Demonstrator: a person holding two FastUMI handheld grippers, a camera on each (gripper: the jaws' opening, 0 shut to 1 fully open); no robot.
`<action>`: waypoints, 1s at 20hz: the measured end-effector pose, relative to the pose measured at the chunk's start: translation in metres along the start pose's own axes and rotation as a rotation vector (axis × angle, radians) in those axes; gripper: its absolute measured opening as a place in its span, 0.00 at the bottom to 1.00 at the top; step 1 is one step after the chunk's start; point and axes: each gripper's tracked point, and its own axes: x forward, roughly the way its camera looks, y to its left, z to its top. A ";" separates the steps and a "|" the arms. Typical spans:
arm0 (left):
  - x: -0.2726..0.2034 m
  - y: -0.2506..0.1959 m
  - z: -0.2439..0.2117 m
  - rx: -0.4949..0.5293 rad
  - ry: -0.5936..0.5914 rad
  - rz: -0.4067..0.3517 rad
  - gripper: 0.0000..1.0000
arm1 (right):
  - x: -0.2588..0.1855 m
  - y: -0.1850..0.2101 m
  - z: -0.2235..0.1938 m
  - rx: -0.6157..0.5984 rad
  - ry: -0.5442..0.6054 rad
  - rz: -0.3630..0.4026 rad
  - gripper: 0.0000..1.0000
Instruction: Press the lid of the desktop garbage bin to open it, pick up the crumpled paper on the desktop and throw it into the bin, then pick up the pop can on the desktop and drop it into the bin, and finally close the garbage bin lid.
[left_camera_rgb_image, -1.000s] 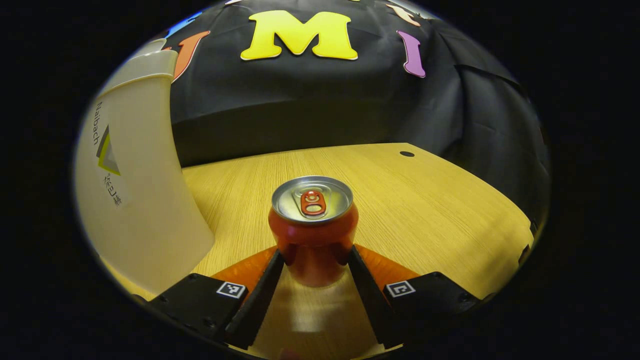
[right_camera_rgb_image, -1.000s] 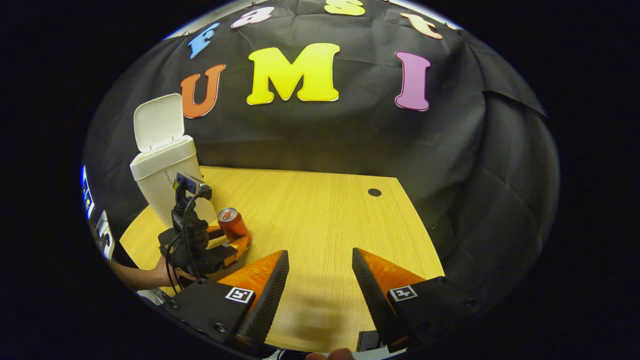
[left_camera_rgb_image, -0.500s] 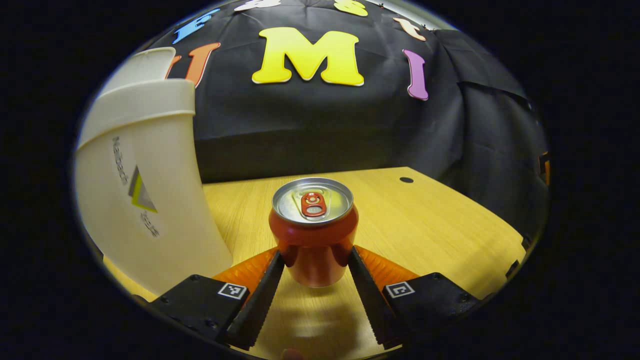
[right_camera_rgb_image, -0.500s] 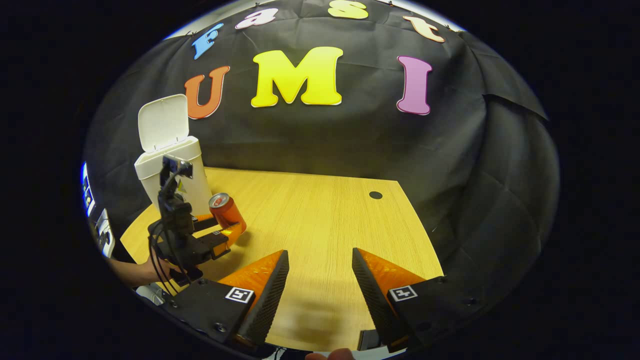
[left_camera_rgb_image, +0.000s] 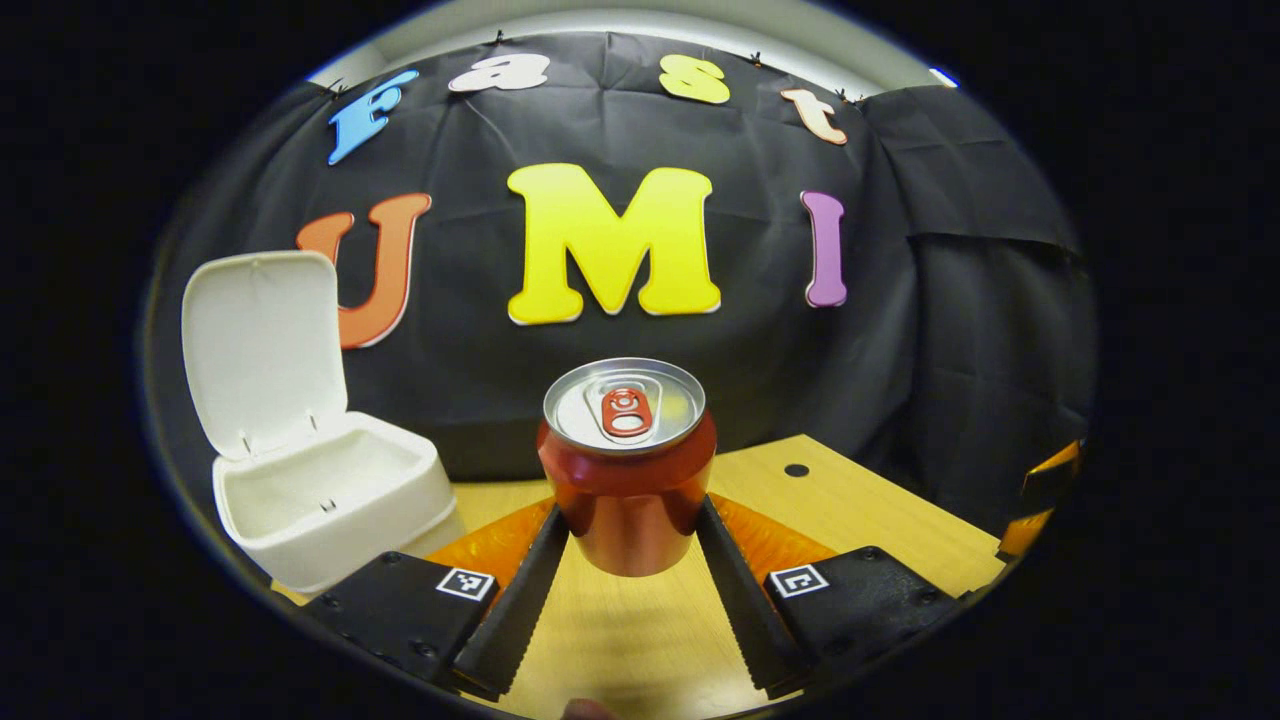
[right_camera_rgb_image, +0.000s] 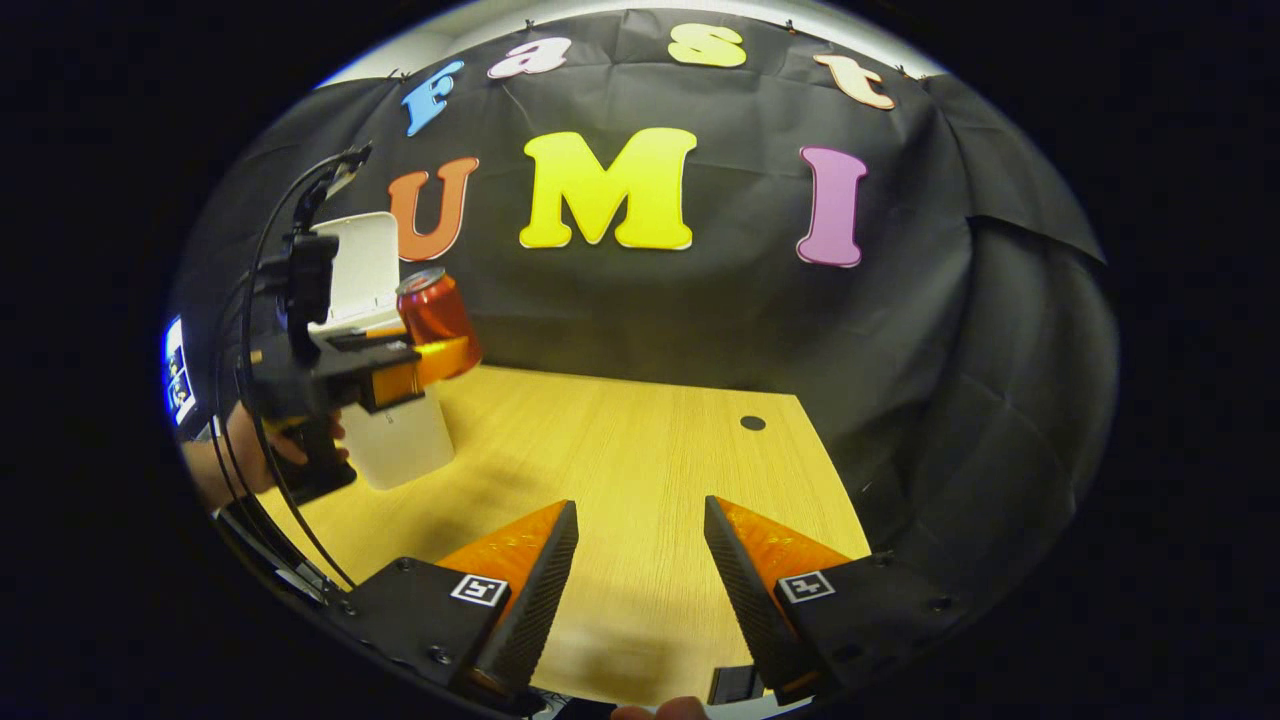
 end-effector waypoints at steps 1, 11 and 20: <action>0.000 0.015 0.015 0.003 -0.016 0.031 0.85 | 0.001 0.000 0.006 -0.002 -0.013 0.001 0.83; -0.021 0.178 0.043 -0.007 -0.009 0.301 0.84 | 0.014 0.022 0.050 -0.002 -0.077 0.032 0.82; -0.019 0.229 -0.018 -0.073 0.122 0.389 0.85 | 0.025 0.066 0.052 -0.056 -0.058 0.105 0.83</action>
